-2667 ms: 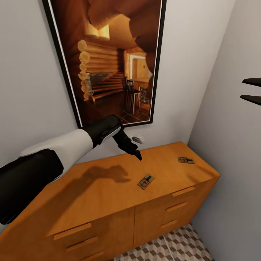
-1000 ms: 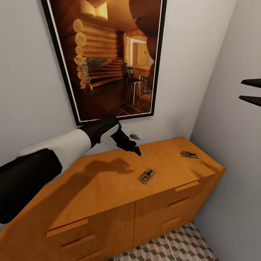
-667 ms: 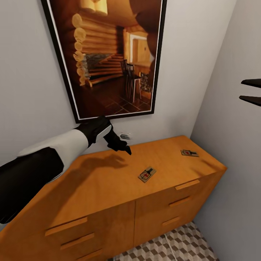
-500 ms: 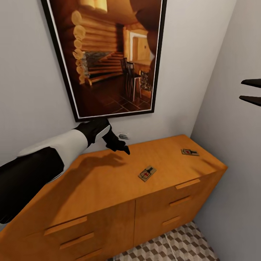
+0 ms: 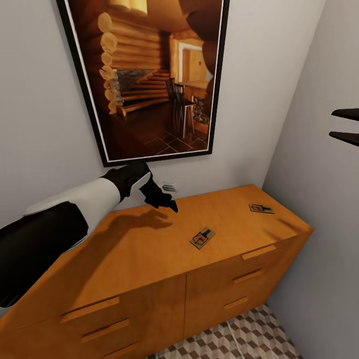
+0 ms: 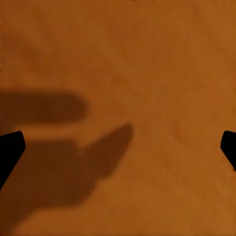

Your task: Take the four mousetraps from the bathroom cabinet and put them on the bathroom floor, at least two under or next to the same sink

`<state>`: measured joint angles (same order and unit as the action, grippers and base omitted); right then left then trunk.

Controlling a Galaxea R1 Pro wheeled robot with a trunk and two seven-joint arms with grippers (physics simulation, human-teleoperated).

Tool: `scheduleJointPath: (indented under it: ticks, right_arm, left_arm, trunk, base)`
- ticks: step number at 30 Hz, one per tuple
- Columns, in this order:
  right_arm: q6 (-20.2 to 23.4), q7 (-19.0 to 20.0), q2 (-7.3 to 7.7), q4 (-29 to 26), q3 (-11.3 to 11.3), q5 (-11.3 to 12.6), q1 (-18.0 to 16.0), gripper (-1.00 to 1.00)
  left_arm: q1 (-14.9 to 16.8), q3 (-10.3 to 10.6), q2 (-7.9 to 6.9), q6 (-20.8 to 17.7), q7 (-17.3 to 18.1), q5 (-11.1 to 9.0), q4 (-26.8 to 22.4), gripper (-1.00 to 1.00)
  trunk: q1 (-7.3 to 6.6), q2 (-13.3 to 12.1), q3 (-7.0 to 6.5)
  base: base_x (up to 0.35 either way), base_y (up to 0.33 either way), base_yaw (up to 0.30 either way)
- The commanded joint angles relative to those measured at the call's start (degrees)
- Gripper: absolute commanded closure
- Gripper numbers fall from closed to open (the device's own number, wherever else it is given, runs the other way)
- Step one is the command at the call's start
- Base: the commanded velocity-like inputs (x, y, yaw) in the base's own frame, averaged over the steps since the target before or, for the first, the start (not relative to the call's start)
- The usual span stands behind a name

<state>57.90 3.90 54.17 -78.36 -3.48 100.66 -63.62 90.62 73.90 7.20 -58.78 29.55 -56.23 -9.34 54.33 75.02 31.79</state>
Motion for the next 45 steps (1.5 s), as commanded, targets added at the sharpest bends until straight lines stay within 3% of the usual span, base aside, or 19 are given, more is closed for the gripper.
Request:
scheduleJointPath:
  ticks: [1,11,32,45]
  right_arm:
    - [0.11,0.41,0.05,0.05,-0.12,-0.32,-0.10,-1.00]
    - [0.11,0.38,0.05,0.05,-0.12,-0.35,-0.10,-1.00]
    - [0.11,0.41,-0.02,0.05,-0.91,-1.88,-0.10,-1.00]
    - [0.10,0.41,0.00,0.05,-1.67,-1.96,-0.10,-1.00]
  left_arm:
    - [0.07,0.23,0.01,-0.02,0.60,0.34,0.04,-1.00]
    - [0.01,0.14,0.00,0.01,0.64,0.29,0.10,-1.00]
    - [0.00,0.19,0.36,-0.09,0.67,0.25,-0.16,-1.00]
    - [0.00,0.19,0.32,-0.18,0.75,0.09,-2.79,-1.00]
  trunk:
    - [0.00,0.04,0.07]
    - [0.00,0.04,0.07]
    - [0.00,0.04,0.07]
    - [0.00,0.04,0.07]
  base:
    - [0.000,0.000,0.000]
    - [0.060,-0.022,0.000]
    - [0.261,-0.186,0.000]
    - [0.097,-0.086,0.000]
